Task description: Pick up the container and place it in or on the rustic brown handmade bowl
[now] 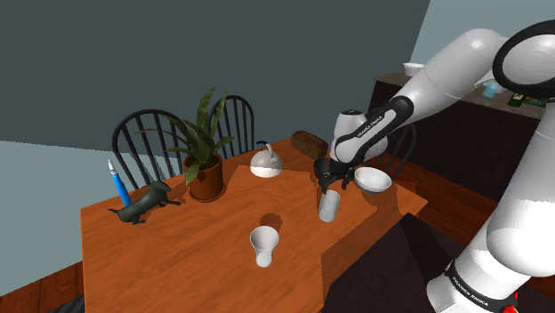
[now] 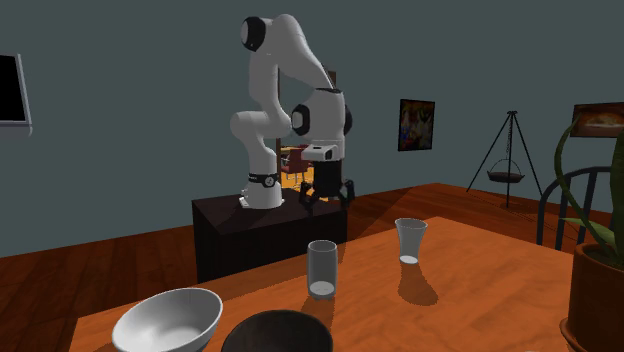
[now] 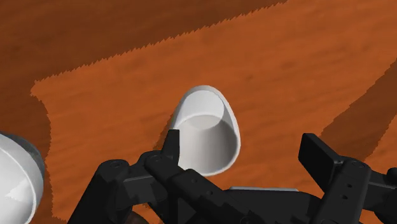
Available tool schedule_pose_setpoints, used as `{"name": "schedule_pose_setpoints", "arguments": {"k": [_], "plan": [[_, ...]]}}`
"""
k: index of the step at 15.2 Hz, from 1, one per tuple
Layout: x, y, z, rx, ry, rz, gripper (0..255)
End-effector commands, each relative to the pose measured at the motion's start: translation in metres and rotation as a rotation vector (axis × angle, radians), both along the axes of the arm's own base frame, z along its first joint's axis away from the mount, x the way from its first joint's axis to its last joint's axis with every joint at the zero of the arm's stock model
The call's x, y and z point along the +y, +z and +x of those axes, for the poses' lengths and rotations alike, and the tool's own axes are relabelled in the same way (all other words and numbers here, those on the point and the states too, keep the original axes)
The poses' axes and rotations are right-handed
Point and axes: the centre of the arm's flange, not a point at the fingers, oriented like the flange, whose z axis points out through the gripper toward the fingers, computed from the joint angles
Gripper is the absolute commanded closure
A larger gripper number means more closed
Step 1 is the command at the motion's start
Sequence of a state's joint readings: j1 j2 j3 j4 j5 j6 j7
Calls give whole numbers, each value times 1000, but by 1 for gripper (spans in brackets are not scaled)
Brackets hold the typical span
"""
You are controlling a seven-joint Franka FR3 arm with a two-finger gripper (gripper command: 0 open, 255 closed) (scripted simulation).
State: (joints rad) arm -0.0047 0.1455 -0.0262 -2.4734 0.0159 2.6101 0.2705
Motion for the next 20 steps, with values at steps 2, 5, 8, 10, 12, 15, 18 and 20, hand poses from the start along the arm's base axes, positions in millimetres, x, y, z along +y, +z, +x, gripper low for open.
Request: {"name": "schedule_pose_setpoints", "arguments": {"k": [2, 5, 8, 10, 12, 15, 18, 20], "plan": [[-1, -33, 18, -12, -15, 5, 0], [-2, -59, 34, -21, -26, 8, 0], [-2, -75, 34, -21, -26, 8, 0], [-1, -86, 34, -21, -26, 8, 0], [-1, -99, 35, -21, -26, 8, 0], [-1, -99, 35, -21, -26, 8, 0], [-1, -99, 35, -21, -26, 8, 0], [-1, -99, 35, -21, -26, 8, 0]]}}
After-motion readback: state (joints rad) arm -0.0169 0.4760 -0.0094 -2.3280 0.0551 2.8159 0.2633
